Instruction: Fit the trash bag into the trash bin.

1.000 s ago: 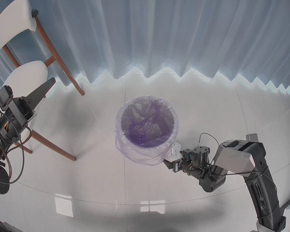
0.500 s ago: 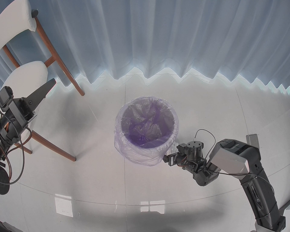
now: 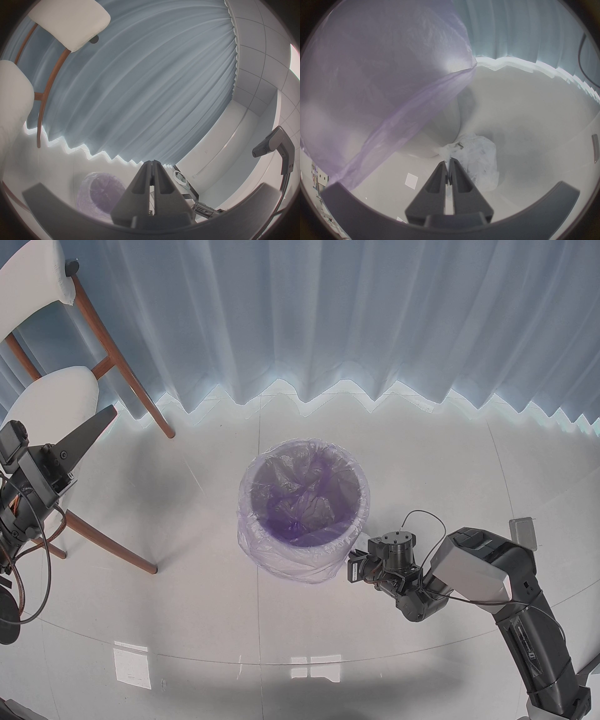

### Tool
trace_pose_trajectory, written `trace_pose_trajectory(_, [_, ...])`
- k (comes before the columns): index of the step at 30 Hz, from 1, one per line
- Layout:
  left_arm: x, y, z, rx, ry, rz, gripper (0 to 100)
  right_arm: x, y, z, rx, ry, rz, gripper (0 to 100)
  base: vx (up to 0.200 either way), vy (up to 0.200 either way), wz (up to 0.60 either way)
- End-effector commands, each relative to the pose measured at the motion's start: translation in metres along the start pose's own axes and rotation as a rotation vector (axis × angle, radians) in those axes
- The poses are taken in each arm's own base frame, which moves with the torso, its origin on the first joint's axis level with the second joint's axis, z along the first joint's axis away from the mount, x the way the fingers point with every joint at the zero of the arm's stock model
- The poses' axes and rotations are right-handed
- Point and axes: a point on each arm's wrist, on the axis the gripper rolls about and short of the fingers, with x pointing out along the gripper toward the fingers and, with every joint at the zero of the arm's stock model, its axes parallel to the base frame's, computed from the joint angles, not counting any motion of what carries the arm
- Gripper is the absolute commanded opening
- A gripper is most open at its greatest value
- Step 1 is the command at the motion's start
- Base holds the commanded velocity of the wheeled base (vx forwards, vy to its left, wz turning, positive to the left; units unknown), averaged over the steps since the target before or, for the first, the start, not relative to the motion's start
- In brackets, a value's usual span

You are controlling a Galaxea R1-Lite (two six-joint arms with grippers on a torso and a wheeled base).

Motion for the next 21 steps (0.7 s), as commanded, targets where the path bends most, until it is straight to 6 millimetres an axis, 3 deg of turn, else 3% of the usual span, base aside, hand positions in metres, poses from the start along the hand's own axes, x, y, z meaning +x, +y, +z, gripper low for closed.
trace_pose_trajectory(1, [0.000,0.000,0.000,0.001,-0.001,-0.001,0,0.001,0.000,-0.002,0.013,0.000,-0.023,0,0.000,0.000,0.00])
trace_pose_trajectory(9, [0.000,-0.001,0.000,0.002,0.000,-0.005,0,-0.006,-0.001,0.009,0.019,-0.050,-0.069,0,0.000,0.000,0.00])
trace_pose_trajectory(11, [-0.001,-0.003,0.001,0.006,-0.004,-0.008,0,-0.022,-0.008,0.028,0.031,-0.085,-0.082,0,0.000,0.000,0.00])
trace_pose_trajectory(15, [0.000,-0.003,0.001,0.004,-0.002,-0.010,0,-0.043,-0.021,0.035,0.043,-0.068,-0.109,0,0.000,0.000,0.00])
trace_pose_trajectory(16, [-0.001,-0.003,0.001,0.004,-0.002,-0.008,0,-0.064,-0.031,0.042,0.056,-0.071,-0.129,0,0.000,0.000,0.00])
trace_pose_trajectory(21, [-0.001,-0.003,-0.002,-0.001,0.004,-0.008,0,-0.086,-0.046,0.045,0.066,-0.108,-0.142,0,0.000,0.000,0.00])
